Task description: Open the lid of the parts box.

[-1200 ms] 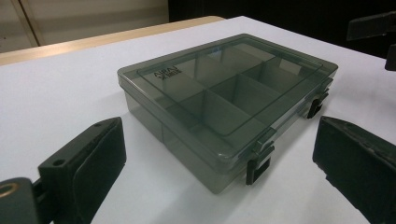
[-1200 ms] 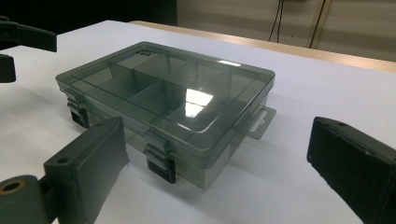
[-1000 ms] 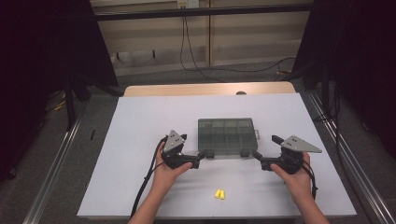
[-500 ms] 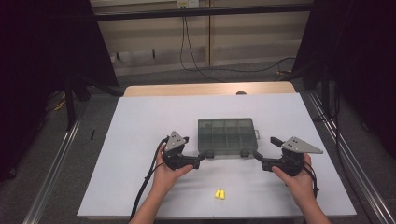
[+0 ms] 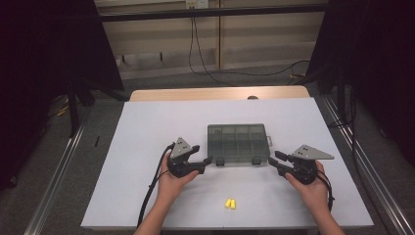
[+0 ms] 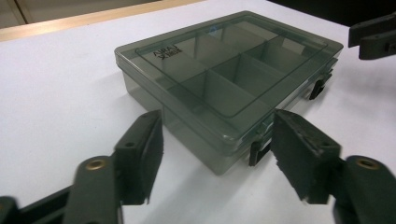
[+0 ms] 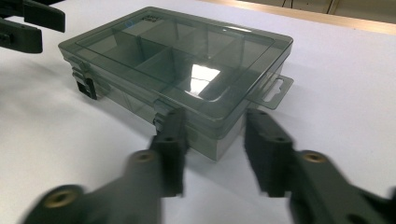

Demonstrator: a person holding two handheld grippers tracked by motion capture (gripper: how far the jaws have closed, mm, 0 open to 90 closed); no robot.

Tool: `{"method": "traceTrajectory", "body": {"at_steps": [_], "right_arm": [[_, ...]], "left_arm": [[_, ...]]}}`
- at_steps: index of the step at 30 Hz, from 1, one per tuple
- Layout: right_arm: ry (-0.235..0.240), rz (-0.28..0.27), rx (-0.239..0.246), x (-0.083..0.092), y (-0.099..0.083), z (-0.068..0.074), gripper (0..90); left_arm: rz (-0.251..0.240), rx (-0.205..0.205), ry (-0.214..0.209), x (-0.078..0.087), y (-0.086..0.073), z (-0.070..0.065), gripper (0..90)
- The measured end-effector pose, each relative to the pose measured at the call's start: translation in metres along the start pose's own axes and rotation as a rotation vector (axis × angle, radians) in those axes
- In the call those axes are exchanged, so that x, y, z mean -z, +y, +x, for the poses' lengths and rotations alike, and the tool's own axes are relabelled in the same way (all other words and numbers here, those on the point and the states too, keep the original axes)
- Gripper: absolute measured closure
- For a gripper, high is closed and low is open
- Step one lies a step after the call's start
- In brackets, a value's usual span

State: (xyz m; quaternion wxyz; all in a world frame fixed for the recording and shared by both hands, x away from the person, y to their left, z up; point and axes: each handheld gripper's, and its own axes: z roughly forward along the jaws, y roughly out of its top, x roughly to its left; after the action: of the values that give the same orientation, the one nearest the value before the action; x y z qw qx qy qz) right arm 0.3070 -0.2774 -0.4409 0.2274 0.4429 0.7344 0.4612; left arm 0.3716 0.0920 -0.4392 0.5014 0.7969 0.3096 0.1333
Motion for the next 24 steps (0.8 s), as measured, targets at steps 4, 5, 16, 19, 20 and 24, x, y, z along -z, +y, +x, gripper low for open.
{"method": "traceTrajectory", "body": {"at_steps": [4,5,16,19,20,24], "right_arm": [[0.013,0.021,-0.026,0.0001,0.0,-0.0002,81.0],[0.014,0.034,-0.027,-0.0003,-0.0006,-0.0006,83.8],[0.006,0.068,-0.03,-0.0057,-0.0019,-0.0005,90.0],[-0.001,0.065,-0.037,-0.0039,-0.0019,-0.0017,90.0],[-0.001,0.067,-0.039,-0.0036,-0.0022,-0.002,90.0],[-0.001,0.074,-0.037,-0.0038,-0.0027,-0.0021,90.0]], "left_arm": [[-0.006,-0.003,0.006,0.0022,0.0002,0.0009,47.1],[-0.002,0.003,0.004,0.0027,0.0003,0.0009,49.4],[0.001,0.019,-0.001,0.008,-0.0009,0.0021,73.6],[0.021,0.025,-0.002,0.0085,-0.002,0.0024,79.2],[0.028,0.029,-0.006,0.0083,-0.0026,0.0025,80.6],[0.056,0.036,-0.027,0.0075,-0.0052,0.0017,88.0]]}}
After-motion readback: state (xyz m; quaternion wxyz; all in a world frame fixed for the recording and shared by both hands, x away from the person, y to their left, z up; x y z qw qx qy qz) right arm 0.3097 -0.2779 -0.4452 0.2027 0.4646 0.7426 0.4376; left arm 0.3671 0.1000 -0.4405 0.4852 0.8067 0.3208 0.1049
